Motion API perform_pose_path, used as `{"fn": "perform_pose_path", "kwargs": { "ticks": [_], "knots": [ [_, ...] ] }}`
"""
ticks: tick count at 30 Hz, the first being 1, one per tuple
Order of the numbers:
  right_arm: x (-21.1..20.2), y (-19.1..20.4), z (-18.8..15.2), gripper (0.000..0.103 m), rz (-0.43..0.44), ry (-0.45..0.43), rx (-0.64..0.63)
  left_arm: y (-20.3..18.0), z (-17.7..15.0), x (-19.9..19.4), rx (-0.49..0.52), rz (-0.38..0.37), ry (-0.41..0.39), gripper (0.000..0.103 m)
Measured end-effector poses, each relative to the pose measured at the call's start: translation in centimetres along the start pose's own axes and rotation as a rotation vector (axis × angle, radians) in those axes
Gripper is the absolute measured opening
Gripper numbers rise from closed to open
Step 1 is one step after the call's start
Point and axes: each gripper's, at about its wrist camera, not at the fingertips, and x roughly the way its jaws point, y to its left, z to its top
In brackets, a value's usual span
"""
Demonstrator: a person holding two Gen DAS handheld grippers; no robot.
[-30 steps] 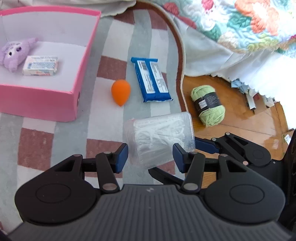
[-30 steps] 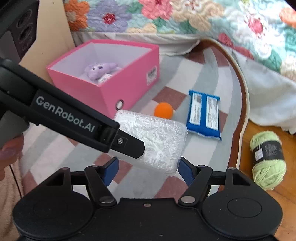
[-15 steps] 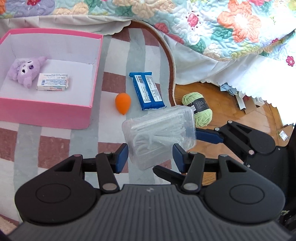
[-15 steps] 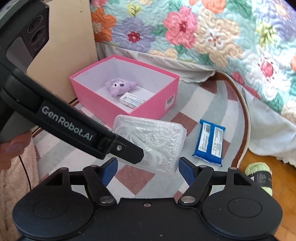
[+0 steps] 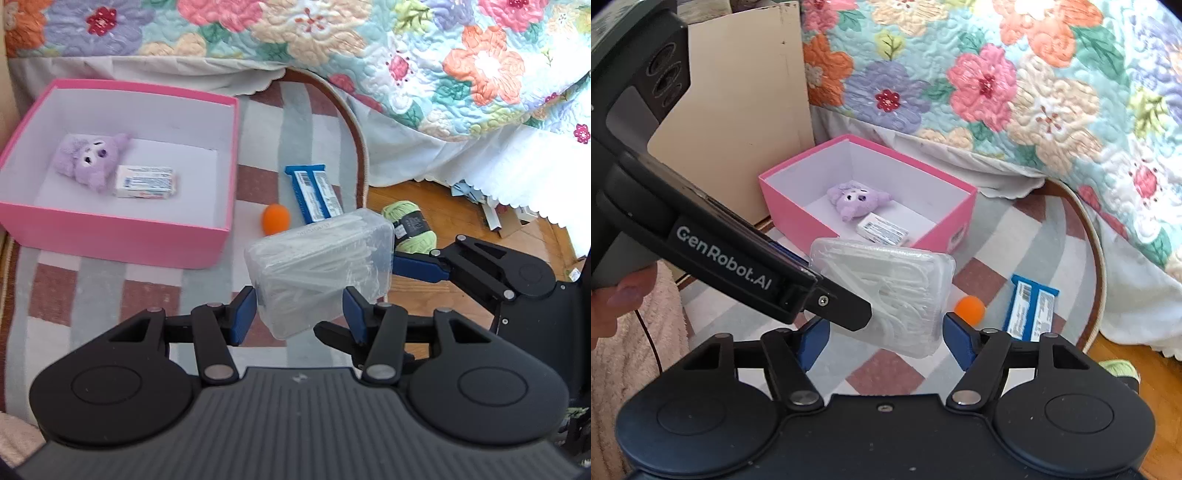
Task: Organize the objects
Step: 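Lift and carry the floss-pick box with the left tool over the pink box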
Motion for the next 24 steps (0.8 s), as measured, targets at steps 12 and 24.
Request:
{"fn": "perform_pose_path", "kwargs": {
  "ticks": [12, 24],
  "knots": [
    [0.6, 2.4, 3.1, 0.063, 0.045, -0.023, -0.050, 2.9, 0.4, -3.4, -0.042, 0.053, -0.059, 0.050],
    [5.7, 1.4, 8.4, 0.063, 0.078, -0.033, -0.026, 7.5, 4.3, -3.7, -0.086, 0.136, -0.129, 0.051]
  ]
}}
